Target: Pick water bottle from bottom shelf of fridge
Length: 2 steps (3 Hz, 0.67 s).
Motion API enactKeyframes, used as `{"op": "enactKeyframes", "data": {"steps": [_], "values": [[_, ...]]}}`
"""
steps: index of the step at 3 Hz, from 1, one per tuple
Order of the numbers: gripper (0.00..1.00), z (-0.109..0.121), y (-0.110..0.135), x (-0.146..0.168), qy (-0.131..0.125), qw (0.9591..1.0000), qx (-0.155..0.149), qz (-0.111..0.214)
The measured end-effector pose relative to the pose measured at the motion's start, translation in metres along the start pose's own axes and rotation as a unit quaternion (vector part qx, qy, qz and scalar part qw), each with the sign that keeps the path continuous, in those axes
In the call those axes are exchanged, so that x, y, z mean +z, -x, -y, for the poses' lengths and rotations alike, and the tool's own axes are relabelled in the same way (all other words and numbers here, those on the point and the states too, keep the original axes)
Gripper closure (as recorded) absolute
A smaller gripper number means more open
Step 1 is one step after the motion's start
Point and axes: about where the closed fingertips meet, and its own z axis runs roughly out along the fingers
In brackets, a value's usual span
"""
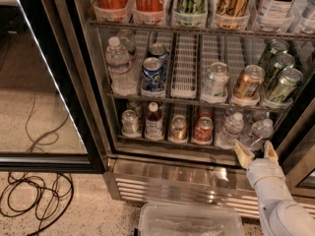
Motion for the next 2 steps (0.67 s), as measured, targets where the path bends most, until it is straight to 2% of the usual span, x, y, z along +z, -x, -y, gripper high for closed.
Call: {"op": "enactKeyframes", "data": {"steps": [2], "values": [[0.3, 0.0083, -0.0014, 0.0071, -0.016, 0.9998, 0.004, 0.013]]}}
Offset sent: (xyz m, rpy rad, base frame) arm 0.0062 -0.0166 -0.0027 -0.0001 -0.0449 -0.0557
